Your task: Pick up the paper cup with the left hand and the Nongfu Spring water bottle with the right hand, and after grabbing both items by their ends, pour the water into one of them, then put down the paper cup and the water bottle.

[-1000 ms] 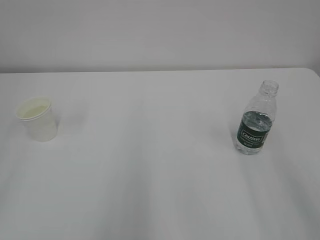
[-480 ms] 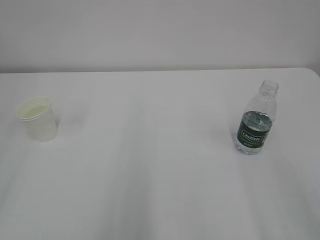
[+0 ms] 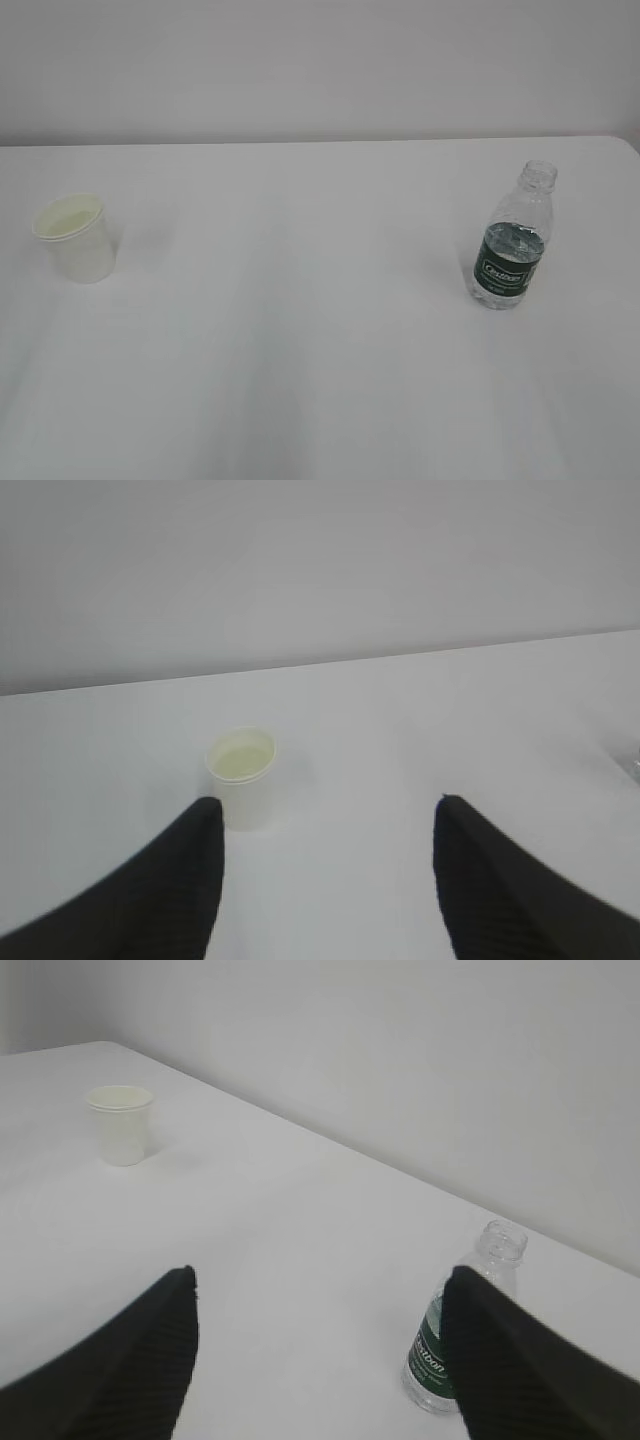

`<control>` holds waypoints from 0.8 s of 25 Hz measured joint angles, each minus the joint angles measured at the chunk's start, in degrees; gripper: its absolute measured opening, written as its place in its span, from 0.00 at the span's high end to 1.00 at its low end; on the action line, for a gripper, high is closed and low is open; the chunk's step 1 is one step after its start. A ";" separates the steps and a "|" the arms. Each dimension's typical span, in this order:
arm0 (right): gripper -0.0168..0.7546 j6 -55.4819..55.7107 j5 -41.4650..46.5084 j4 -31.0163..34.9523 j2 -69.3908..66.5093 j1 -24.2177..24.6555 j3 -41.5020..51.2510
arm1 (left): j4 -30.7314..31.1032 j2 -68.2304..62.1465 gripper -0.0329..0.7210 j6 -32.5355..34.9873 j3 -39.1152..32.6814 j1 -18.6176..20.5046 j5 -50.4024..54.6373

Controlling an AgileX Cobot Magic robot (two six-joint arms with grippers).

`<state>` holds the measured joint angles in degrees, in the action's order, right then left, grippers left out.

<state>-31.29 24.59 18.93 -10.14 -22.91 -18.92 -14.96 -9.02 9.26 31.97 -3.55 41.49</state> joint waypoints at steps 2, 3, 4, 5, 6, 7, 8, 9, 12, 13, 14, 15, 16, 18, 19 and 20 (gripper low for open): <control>0.24 0.00 2.08 -0.40 2.17 0.00 0.00 | 0.00 0.00 0.33 0.00 0.00 0.00 0.44; 0.24 0.00 3.02 -0.55 3.06 0.00 -0.12 | 0.00 0.00 0.33 0.00 0.00 0.00 0.87; 0.24 0.47 4.24 -0.82 4.05 0.00 -0.36 | 0.00 0.00 0.33 0.00 0.00 0.00 1.64; 0.24 1.25 5.37 -1.32 4.92 0.00 -0.77 | 0.00 0.00 0.33 0.00 0.00 0.00 2.25; 0.24 2.71 6.97 -2.38 5.53 0.00 -1.33 | 0.00 0.00 0.33 0.00 0.00 0.00 3.13; 0.24 4.78 8.34 -4.26 6.08 0.00 -1.91 | 0.00 0.00 0.33 0.00 0.00 0.00 4.01; 0.24 7.42 10.31 -6.46 6.34 0.00 -2.80 | 0.00 0.10 0.33 0.00 0.00 0.00 4.85; 0.24 9.91 12.54 -9.59 6.63 0.00 -3.80 | 0.00 0.09 0.33 0.00 0.00 0.00 5.71; 0.24 17.27 19.19 -17.30 7.10 0.00 -6.59 | 0.00 0.09 0.33 0.04 0.00 0.00 8.04; 0.24 18.44 20.83 -18.63 7.47 0.00 -7.33 | 0.00 0.09 0.33 0.04 0.00 0.00 8.83; 0.24 19.15 21.85 -19.37 7.94 0.00 -7.79 | 0.00 0.09 0.33 0.04 0.00 0.00 9.55; 0.24 19.69 23.00 -19.71 8.50 0.00 -8.18 | 0.00 0.13 0.33 0.04 0.00 0.00 10.43; 0.24 20.11 24.22 -19.85 9.08 0.00 -8.36 | 0.00 0.43 0.33 0.04 0.00 0.00 11.44; 0.24 21.66 26.52 -20.24 10.13 0.00 -8.51 | 0.13 1.77 0.33 0.04 0.00 0.00 13.41; 0.24 22.10 27.68 -20.24 10.64 0.00 -8.61 | 0.24 2.60 0.33 0.04 0.00 0.00 14.13; 0.24 22.52 28.51 -20.24 10.86 0.00 -8.76 | 0.47 3.75 0.33 0.04 0.00 0.00 15.04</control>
<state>-8.77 53.10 -1.31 0.72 -22.91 -27.68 -14.48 -5.27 9.30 31.97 -3.55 56.53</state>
